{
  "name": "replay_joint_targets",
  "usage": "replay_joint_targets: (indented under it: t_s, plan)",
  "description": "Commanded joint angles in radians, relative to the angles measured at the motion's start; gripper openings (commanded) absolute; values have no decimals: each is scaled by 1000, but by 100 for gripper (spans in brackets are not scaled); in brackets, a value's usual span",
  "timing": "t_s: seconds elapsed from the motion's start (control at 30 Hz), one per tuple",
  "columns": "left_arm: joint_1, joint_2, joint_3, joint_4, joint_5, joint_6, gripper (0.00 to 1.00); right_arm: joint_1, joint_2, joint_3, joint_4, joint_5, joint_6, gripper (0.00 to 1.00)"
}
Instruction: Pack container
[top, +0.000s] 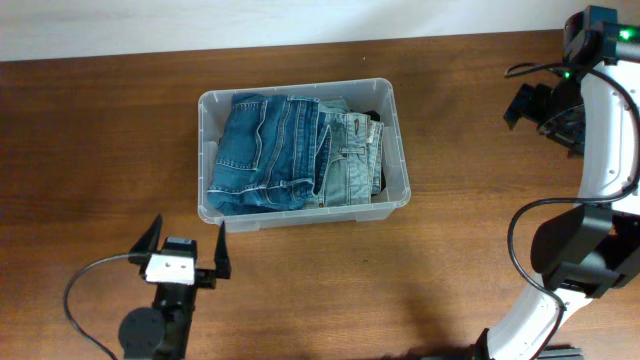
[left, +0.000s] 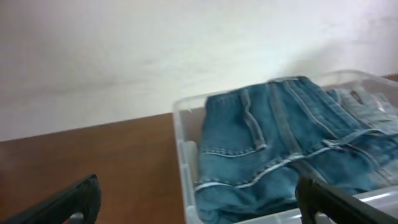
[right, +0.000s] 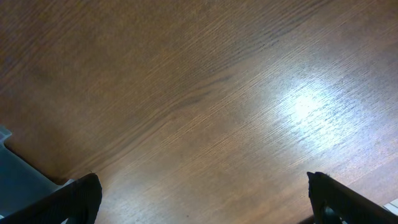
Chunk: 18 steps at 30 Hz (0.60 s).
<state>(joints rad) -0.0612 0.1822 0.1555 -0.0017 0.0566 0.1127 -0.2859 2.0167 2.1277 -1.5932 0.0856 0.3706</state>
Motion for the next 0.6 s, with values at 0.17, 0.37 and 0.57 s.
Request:
replay_joint_targets:
  t_s: [0.17, 0.37, 0.57]
  plan:
    - [63, -116, -102, 94, 30, 9, 100, -3, 2, 3, -2, 2, 12, 98]
    - [85, -177, -146, 147, 34, 9, 99, -3, 2, 3, -2, 2, 12, 98]
    - [106, -177, -146, 116, 33, 9, 99, -3, 2, 3, -2, 2, 12, 98]
